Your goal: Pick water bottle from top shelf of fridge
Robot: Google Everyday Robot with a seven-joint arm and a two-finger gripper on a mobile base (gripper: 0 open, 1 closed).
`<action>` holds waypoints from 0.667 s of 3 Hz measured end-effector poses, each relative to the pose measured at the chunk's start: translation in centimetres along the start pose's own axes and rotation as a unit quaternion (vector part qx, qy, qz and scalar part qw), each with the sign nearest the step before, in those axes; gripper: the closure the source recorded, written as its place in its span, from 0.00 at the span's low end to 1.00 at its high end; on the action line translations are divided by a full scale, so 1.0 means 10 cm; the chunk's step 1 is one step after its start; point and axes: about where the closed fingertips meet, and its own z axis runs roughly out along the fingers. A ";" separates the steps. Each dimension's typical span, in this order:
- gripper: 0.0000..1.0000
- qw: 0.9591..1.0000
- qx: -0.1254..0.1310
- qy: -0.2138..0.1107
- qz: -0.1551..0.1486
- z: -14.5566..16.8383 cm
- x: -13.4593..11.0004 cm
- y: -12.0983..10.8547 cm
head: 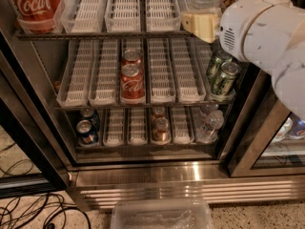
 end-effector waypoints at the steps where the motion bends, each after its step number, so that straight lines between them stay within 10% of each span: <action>1: 0.28 1.000 0.006 -0.016 -0.001 0.00 -0.02 -0.05; 2: 0.28 0.999 0.018 -0.032 -0.005 -0.03 -0.04 -0.16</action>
Offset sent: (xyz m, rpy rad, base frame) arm 0.0493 0.0298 -0.0030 0.0147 -0.1131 -0.0727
